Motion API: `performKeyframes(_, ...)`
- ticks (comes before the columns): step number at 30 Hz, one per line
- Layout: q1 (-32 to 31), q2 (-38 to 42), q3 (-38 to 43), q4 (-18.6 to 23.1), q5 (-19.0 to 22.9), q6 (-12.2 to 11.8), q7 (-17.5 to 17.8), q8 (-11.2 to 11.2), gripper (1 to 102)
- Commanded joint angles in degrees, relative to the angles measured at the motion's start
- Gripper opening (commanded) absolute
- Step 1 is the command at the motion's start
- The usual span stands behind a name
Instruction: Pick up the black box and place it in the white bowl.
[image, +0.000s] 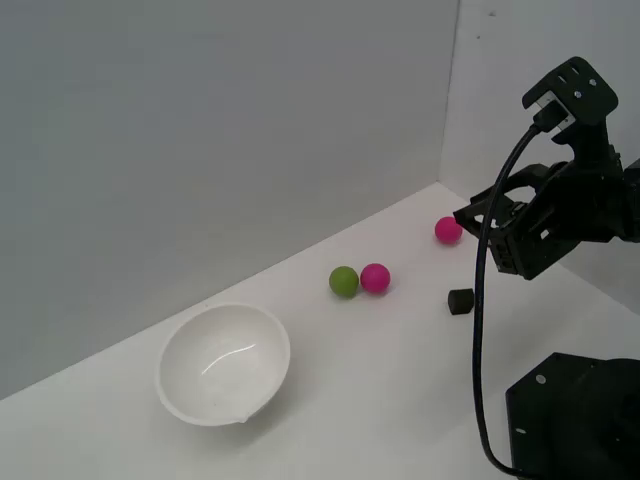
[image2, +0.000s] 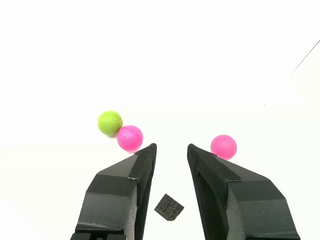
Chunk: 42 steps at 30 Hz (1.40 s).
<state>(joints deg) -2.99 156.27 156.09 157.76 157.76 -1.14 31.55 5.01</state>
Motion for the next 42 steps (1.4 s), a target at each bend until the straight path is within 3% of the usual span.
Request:
performKeyframes(1,-0.4,1.1,1.3,0.2,0.2,-1.1,-0.4,0.2,33)
performKeyframes(19,-0.4,1.2,1.5,0.1,0.1,-1.0,-0.4,0.3,33)
performKeyframes(27,-0.4,-0.4,-0.2,-2.7,-2.9,-0.2,1.7,0.3,33)
performKeyframes(42,-0.4,-17.4,-17.4,-9.2,-9.3,-1.4,6.4,0.3,33)
